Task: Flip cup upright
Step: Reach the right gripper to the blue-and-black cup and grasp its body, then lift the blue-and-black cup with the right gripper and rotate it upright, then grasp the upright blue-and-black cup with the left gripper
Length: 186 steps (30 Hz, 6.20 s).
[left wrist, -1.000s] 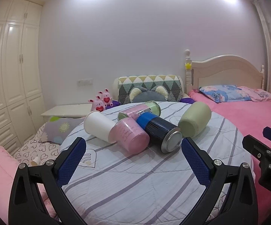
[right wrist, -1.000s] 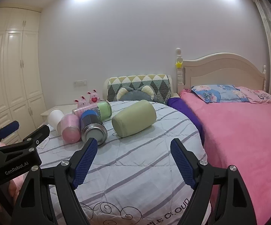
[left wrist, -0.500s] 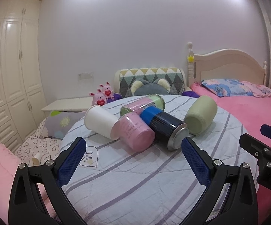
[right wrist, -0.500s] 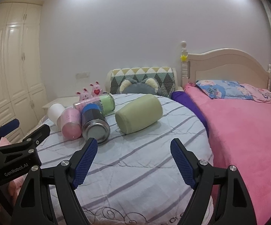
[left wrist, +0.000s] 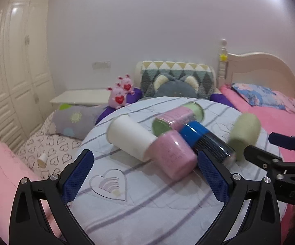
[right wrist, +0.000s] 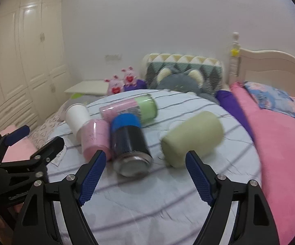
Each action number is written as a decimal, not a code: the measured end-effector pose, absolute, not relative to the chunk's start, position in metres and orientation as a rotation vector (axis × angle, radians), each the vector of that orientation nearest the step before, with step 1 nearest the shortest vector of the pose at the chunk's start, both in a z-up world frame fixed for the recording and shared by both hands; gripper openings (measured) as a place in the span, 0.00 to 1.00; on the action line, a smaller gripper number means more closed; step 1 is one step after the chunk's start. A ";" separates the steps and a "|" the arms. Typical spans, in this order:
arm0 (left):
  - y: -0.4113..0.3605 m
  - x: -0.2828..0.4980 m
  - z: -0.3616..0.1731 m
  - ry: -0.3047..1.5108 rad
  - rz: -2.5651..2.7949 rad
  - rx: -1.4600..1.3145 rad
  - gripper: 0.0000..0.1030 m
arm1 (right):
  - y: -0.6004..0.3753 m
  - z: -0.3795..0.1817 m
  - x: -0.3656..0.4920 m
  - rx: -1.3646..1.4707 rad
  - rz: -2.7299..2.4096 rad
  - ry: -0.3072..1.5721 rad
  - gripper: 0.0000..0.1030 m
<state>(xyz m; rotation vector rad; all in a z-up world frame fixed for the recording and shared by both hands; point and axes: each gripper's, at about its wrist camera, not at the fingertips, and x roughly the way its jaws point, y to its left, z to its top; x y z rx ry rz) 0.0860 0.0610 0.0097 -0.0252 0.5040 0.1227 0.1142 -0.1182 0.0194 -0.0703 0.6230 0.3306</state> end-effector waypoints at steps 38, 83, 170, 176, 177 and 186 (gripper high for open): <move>0.126 0.150 -0.039 1.008 0.197 -0.123 1.00 | -0.030 -0.042 0.240 -0.447 0.545 1.353 0.69; 0.073 0.099 -0.011 0.933 0.010 0.011 1.00 | -0.117 -0.016 0.142 -0.123 0.497 1.596 0.77; -0.090 0.155 -0.017 1.097 0.084 0.061 0.69 | -0.264 -0.040 0.189 -0.097 0.641 1.388 0.77; -0.090 0.155 -0.008 1.064 0.088 0.070 0.69 | -0.262 -0.040 0.189 -0.105 0.634 1.388 0.77; -0.090 0.155 -0.006 1.057 0.089 0.070 0.69 | -0.262 -0.040 0.188 -0.110 0.633 1.386 0.77; -0.085 0.149 0.014 0.975 0.108 0.074 0.69 | -0.261 -0.037 0.183 -0.128 0.606 1.380 0.77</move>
